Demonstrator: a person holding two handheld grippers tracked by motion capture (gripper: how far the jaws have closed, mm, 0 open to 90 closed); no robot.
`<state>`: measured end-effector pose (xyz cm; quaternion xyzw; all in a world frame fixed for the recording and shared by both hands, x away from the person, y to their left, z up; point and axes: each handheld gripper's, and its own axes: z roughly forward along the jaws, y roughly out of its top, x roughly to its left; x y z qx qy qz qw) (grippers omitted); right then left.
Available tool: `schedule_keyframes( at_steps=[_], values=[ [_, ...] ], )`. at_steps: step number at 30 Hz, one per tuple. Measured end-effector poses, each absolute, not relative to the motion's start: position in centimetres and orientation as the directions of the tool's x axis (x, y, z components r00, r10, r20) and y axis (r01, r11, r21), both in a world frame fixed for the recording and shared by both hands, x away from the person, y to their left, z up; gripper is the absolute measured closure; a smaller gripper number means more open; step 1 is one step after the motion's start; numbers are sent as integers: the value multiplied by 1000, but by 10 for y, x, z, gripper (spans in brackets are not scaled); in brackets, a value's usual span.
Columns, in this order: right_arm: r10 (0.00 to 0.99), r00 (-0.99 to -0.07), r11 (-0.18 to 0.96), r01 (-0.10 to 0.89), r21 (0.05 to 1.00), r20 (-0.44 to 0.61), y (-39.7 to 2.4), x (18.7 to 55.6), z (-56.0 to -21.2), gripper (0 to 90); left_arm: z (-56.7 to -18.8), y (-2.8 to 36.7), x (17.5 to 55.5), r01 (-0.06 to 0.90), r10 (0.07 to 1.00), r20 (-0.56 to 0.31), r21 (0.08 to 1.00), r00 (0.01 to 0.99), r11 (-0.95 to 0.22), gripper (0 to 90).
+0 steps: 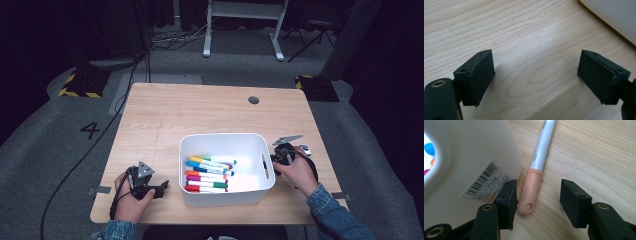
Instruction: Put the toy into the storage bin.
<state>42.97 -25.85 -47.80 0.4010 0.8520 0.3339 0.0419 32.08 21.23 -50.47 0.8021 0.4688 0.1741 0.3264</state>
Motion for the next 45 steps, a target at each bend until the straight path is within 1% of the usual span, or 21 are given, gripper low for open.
schedule_keyframes(
  at_steps=[3, 5, 8, 11, 12, 14, 19, 22, 25, 26, 31, 38, 45],
  values=[
    [712, -677, 461, 653, 601, 189, -256, 430, -481, 485, -505, 212, 321, 638, 866, -27, 687, 500, -347, 143],
    [708, -682, 466, 647, 604, 184, -256, 431, -482, 507, -505, 212, 321, 638, 866, -27, 687, 500, -347, 144],
    [710, -686, 483, 638, 600, 158, -252, 432, -481, 597, -505, 212, 321, 638, 866, -27, 687, 500, -347, 144],
    [703, -707, 538, 597, 595, 74, -249, 433, -481, 717, -505, 212, 321, 638, 866, -26, 687, 500, -348, 144],
    [700, -712, 554, 587, 591, 51, -248, 433, -480, 736, -505, 212, 321, 638, 866, -27, 687, 500, -347, 143],
    [695, -718, 567, 578, 586, 35, -248, 433, -480, 743, -505, 212, 321, 639, 865, -27, 686, 501, -348, 144],
    [699, -714, 564, 582, 586, 37, -249, 433, -479, 752, -504, 213, 321, 638, 867, -24, 686, 498, -348, 146],
    [704, -706, 540, 601, 589, 75, -251, 432, -477, 753, -504, 213, 321, 640, 868, -26, 687, 497, -346, 147],
    [709, -699, 523, 606, 600, 88, -257, 431, -470, 753, -504, 213, 321, 640, 868, -27, 686, 496, -345, 147],
    [718, -688, 505, 617, 604, 103, -258, 429, -466, 753, -504, 212, 321, 643, 867, -32, 685, 498, -344, 147],
    [723, -685, 493, 603, 627, 90, -269, 423, -445, 753, -504, 212, 321, 643, 867, -32, 685, 498, -344, 146],
    [737, -673, 470, 584, 662, 70, -283, 411, -406, 753, -504, 213, 321, 641, 867, -29, 686, 497, -345, 147],
    [749, -659, 452, 588, 671, 73, -290, 404, -375, 753, -504, 213, 321, 641, 867, -29, 686, 497, -345, 146]
  ],
)
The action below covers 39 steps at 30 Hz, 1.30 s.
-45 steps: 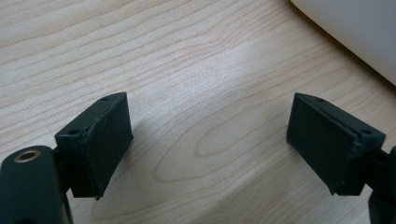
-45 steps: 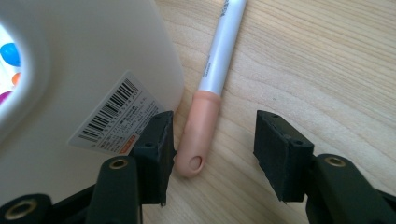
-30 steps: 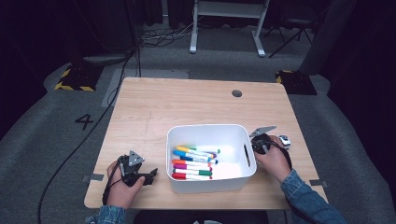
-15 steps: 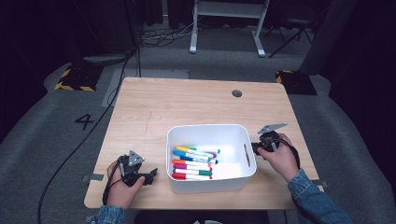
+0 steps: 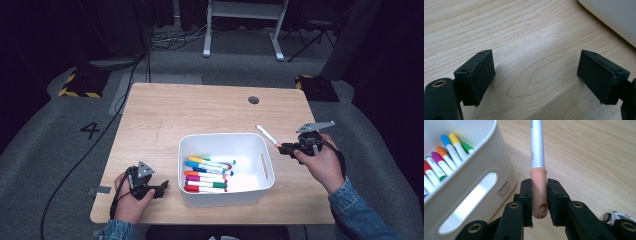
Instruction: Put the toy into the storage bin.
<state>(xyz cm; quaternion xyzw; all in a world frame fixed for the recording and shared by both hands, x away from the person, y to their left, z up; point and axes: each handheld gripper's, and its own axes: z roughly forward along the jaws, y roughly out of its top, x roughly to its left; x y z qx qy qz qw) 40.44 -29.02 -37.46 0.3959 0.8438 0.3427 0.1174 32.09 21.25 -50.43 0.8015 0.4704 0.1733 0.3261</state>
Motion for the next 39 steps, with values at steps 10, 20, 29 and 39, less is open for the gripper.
schedule_keyframes(
  at_steps=[10, 20, 29, 39],
  values=[
    [706, -704, 473, 549, 689, 76, -274, 382, -334, 753, -505, 212, 322, 640, 863, -34, 686, 505, -347, 145],
    [608, -786, 549, 519, 655, 113, -225, 375, -326, 752, -505, 212, 322, 639, 864, -29, 686, 502, -348, 145],
    [546, -827, 594, 496, 633, 135, -181, 378, -324, 752, -505, 212, 322, 641, 863, -34, 684, 504, -347, 146],
    [495, -856, 648, 477, 595, 147, -137, 380, -335, 752, -505, 212, 322, 641, 863, -34, 684, 504, -347, 145]
  ],
)
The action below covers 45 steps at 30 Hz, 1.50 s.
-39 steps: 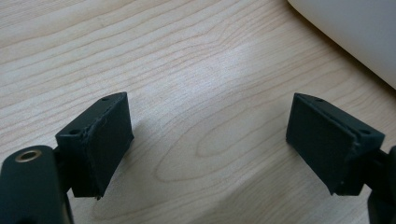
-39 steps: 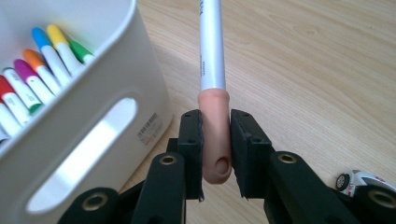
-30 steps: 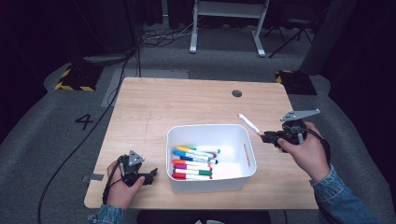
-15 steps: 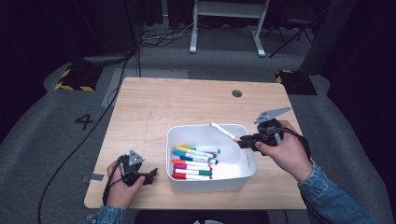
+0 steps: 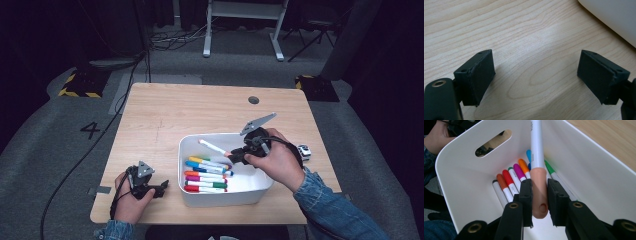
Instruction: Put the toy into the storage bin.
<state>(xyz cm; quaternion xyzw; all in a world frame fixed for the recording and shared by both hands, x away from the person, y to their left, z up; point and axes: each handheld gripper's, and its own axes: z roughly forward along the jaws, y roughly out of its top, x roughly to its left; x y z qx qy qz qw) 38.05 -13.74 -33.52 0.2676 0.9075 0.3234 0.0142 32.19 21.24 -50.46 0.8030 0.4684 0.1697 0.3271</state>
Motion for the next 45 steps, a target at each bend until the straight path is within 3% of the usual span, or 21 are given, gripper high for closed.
schedule_keyframes(
  at_steps=[9, 16, 45],
  values=[
    [453, -880, 677, 445, 586, 145, -108, 390, -347, 752, -505, 212, 322, 641, 863, -34, 684, 504, -347, 145],
    [474, -870, 711, 469, 524, 135, -92, 401, -361, 752, -505, 212, 322, 641, 863, -34, 684, 504, -348, 145],
    [479, -872, 756, 468, 457, 102, -66, 408, -397, 727, -505, 212, 322, 641, 863, -33, 684, 504, -348, 144]
  ],
)
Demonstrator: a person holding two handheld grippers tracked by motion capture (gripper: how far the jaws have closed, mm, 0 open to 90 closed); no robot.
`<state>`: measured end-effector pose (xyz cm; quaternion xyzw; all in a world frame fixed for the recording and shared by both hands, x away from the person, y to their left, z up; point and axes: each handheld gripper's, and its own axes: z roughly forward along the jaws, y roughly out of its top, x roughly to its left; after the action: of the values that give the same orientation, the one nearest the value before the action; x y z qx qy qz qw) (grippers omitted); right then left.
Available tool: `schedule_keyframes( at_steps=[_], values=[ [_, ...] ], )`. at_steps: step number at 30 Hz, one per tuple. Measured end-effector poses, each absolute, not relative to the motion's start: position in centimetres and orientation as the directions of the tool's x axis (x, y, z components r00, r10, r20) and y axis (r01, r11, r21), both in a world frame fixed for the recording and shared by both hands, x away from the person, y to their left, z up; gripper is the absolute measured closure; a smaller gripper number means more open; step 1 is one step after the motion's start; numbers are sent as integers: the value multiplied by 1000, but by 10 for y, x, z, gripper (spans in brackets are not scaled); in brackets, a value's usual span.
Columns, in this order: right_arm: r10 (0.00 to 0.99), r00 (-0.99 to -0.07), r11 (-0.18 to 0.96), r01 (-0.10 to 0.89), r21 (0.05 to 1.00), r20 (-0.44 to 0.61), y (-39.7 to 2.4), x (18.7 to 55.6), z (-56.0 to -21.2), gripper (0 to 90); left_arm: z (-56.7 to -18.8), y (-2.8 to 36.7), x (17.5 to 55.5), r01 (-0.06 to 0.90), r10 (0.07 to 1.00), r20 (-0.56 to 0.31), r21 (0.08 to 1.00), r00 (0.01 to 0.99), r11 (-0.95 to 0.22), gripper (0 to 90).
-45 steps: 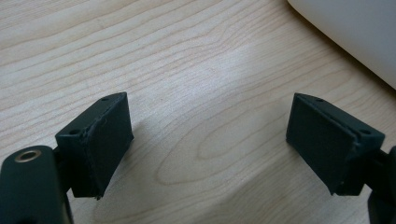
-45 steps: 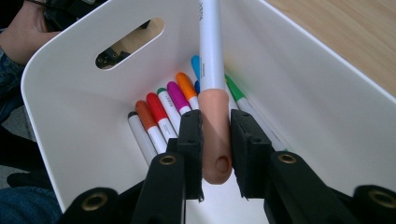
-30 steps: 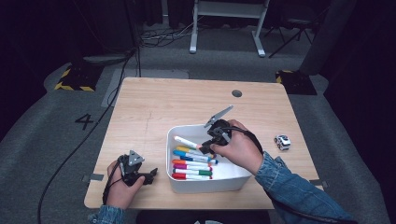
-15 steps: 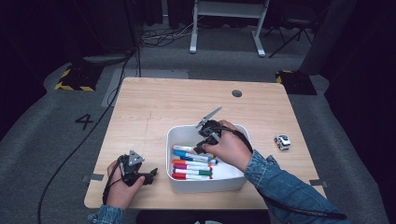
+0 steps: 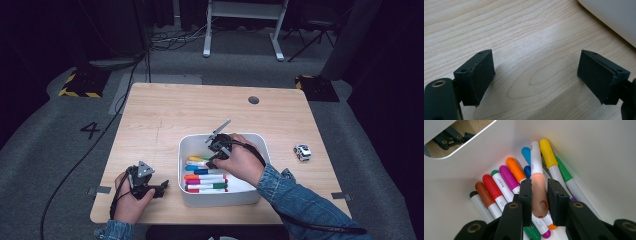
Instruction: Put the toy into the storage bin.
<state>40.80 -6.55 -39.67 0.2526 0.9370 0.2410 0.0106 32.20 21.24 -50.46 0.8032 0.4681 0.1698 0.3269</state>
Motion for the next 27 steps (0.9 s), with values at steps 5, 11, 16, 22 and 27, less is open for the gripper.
schedule_keyframes(
  at_steps=[5, 11, 16, 22, 27],
  values=[
    [470, -878, 728, 445, 522, 93, -74, 402, -389, 619, -505, 212, 322, 641, 863, -34, 684, 504, -348, 144],
    [472, -878, 687, 423, 591, 80, -94, 395, -375, 533, -505, 212, 323, 639, 862, -34, 686, 506, -348, 143],
    [505, -857, 644, 451, 618, 99, -114, 389, -365, 501, -505, 212, 323, 638, 862, -31, 686, 506, -351, 143],
    [547, -833, 596, 461, 657, 87, -144, 388, -348, 483, -505, 212, 323, 638, 862, -31, 687, 505, -349, 143],
    [580, -810, 544, 465, 698, 87, -170, 384, -334, 467, -505, 212, 323, 638, 862, -32, 687, 505, -348, 143]
  ],
)
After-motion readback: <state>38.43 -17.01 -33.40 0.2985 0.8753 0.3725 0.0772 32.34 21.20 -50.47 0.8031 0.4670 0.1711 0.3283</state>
